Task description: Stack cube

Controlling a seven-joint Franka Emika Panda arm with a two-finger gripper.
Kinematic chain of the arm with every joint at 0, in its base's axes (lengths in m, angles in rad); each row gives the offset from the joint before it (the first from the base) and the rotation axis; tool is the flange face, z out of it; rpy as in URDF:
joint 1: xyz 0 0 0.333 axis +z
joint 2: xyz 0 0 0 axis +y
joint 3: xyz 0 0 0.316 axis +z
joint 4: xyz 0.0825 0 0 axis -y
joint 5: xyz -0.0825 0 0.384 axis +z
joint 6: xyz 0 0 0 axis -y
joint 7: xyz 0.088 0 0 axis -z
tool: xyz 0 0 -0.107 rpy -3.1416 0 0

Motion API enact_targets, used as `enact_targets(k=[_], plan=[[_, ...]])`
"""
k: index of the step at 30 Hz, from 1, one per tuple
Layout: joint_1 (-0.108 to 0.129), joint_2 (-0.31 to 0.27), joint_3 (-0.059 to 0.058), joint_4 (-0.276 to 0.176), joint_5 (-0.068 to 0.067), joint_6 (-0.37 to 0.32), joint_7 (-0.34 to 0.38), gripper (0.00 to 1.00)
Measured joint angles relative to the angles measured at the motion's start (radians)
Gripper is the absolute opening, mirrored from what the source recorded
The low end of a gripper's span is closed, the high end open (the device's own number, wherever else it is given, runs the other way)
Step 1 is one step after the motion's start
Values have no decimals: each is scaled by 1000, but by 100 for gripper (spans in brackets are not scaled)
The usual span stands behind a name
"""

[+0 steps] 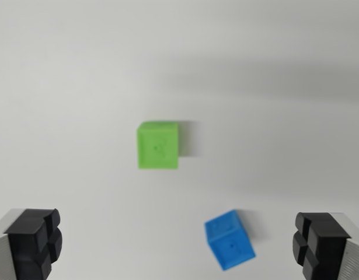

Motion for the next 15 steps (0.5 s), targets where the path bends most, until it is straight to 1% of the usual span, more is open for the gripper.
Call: enact_targets(k=[12, 15], plan=[[-9, -35, -9, -95, 0, 55, -76, 100], [-12, -45, -12, -125, 0, 72, -100, 100]])
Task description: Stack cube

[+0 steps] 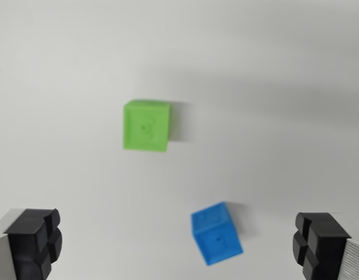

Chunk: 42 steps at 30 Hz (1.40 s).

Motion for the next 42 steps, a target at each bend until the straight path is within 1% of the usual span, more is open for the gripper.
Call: enact_targets(k=[8, 21, 32, 42], plan=[[-8, -24, -8, -73, 0, 44, -63, 100], [-20, -59, -30, -204, -3, 131, -186, 100], [-35, -81, -51, -314, -9, 213, -301, 100], [-50, -89, -75, -413, -17, 296, -414, 100]])
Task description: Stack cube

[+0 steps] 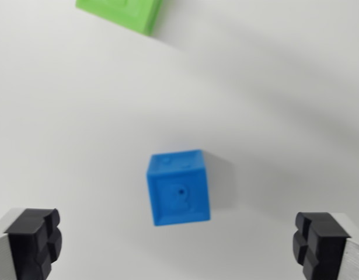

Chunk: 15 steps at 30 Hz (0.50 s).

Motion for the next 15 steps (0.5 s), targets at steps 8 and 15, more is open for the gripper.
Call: enact_targets(k=[8, 15], plan=[[-15, 0, -21, -75, -7, 71, -97, 100], [-28, 10, -43, -135, -15, 135, -182, 100]])
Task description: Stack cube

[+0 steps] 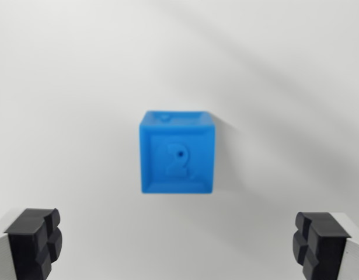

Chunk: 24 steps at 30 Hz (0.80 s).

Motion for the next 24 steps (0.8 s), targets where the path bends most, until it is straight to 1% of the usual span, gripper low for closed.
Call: enact_targets(k=[3, 5, 6, 9, 10, 14, 17, 18, 21, 23, 24], plan=[[-7, 9, -9, -24, -2, 31, -37, 100], [-9, 20, -12, -30, -1, 50, -47, 100], [-8, 34, -13, -31, 2, 66, -52, 100], [-6, 87, -12, -30, 21, 112, -68, 100], [-5, 97, -12, -30, 25, 120, -71, 100], [-4, 159, -6, -28, 60, 176, -96, 100], [-5, 199, 3, -24, 91, 215, -118, 100], [-5, 207, 5, -24, 96, 222, -122, 100], [-11, 252, 20, -17, 128, 258, -145, 100], [-19, 283, 33, -12, 149, 283, -161, 100], [-22, 291, 37, -10, 155, 290, -165, 100]])
